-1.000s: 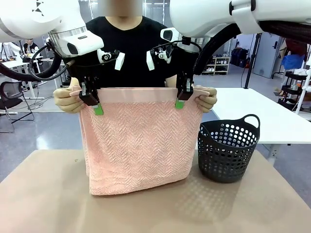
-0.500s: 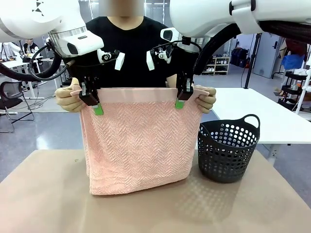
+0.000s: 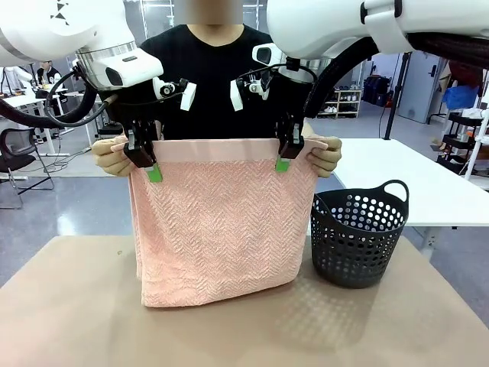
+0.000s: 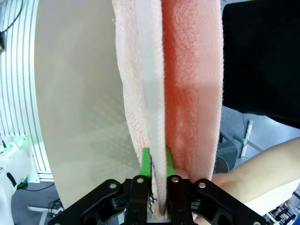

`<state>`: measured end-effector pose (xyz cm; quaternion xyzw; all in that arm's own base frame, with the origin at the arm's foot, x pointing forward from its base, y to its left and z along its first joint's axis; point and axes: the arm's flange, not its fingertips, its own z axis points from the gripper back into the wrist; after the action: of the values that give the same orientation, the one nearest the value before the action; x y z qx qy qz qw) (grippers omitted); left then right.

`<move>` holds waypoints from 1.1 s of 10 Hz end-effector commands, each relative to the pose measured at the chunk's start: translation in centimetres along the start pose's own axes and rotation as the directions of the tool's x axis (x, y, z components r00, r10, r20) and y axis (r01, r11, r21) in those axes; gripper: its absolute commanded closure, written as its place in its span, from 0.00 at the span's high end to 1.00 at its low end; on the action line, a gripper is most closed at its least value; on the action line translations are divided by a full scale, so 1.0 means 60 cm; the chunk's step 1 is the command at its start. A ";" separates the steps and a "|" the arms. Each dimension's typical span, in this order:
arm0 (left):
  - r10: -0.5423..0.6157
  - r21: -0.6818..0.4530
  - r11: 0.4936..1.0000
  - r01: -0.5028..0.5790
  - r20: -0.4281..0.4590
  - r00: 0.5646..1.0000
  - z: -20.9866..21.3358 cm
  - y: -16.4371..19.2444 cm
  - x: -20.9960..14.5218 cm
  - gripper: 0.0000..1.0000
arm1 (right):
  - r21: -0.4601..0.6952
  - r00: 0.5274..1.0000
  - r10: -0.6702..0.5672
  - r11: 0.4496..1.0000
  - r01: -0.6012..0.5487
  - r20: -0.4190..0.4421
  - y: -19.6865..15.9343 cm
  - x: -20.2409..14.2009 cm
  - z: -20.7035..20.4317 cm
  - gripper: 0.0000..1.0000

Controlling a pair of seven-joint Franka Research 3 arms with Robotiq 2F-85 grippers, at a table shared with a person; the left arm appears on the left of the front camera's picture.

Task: Fold the towel.
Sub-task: Release the end of the 100 cm Hotel Towel you were holding and grab the top end of the folded side.

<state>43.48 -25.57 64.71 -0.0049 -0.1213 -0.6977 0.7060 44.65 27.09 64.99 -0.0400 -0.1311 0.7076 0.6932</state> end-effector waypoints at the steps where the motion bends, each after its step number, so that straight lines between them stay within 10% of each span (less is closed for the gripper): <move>1: 0.006 0.034 0.999 -0.006 -0.006 1.000 0.010 -0.004 -0.003 0.76 | -0.026 1.000 0.000 1.000 0.000 -0.005 0.006 -0.005 0.009 0.46; 2: 0.000 0.073 0.997 0.001 -0.015 1.000 0.021 -0.007 -0.006 0.75 | -0.051 1.000 -0.001 0.999 0.001 0.003 0.012 -0.008 0.022 0.66; 3: -0.013 0.106 0.994 0.014 -0.003 1.000 0.040 -0.008 -0.011 1.00 | -0.087 1.000 -0.007 0.996 0.008 0.018 0.016 -0.014 0.043 0.48; 4: -0.021 0.137 0.990 0.021 -0.003 1.000 0.060 -0.010 -0.015 1.00 | -0.121 1.000 -0.015 0.992 0.017 0.021 0.019 -0.019 0.063 0.98; 5: -0.012 0.178 0.984 0.012 0.000 1.000 0.082 -0.014 -0.017 1.00 | -0.155 0.999 -0.018 0.988 0.024 0.041 0.023 -0.024 0.084 0.80; 6: -0.008 0.218 0.976 0.005 0.009 1.000 0.104 -0.019 -0.018 0.82 | -0.192 0.998 -0.015 0.981 0.026 0.060 0.029 -0.028 0.105 1.00; 8: -0.003 0.286 0.958 0.000 0.010 1.000 0.138 -0.028 -0.019 1.00 | -0.235 0.996 -0.013 0.972 0.032 0.083 0.031 -0.035 0.136 1.00; 11: 0.012 0.275 0.961 -0.018 0.021 1.000 0.154 -0.005 -0.017 1.00 | -0.228 0.995 -0.009 0.973 0.031 0.096 0.006 -0.026 0.146 1.00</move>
<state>40.84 -22.70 73.35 0.0819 -0.2219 -0.6793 0.6947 41.45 24.28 73.33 -0.0867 -0.2419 0.6808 0.6860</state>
